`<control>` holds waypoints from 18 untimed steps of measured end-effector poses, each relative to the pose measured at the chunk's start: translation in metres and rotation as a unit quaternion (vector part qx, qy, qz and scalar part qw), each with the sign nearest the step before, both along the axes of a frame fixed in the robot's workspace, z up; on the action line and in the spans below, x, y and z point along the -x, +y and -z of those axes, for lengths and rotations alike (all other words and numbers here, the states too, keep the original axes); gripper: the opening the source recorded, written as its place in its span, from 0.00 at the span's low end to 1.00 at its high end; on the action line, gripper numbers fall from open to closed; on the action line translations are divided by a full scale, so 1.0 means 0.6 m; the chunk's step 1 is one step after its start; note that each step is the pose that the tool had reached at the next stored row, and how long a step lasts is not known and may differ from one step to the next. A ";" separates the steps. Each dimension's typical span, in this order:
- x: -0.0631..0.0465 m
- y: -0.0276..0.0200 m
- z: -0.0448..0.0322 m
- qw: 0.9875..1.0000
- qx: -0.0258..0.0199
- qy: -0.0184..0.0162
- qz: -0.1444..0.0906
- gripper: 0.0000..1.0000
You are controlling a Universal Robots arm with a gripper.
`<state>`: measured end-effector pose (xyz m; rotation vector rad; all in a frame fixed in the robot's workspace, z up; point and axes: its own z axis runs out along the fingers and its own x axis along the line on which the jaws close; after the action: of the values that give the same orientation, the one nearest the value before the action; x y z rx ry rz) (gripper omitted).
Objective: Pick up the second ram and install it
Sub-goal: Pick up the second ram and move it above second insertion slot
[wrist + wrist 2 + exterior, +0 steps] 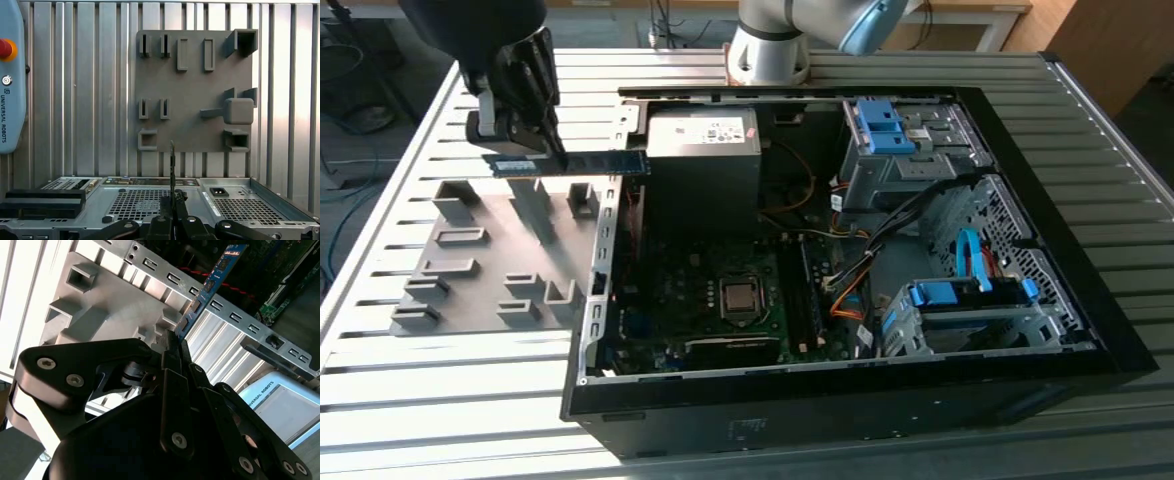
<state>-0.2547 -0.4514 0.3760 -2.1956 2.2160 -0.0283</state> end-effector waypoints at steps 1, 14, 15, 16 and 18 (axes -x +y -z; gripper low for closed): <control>-0.003 0.0000 0.000 1.000 0.000 0.000 0.000 0.14; -0.039 0.0000 0.000 1.000 0.000 0.000 0.000 0.14; -0.042 0.0000 0.000 1.000 0.000 0.000 0.000 0.14; -0.045 0.0000 0.000 1.000 0.000 0.000 0.000 0.14; -0.051 0.0000 0.000 1.000 0.000 0.000 0.000 0.14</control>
<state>-0.2242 -0.4514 0.3761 -2.1956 2.2160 -0.0283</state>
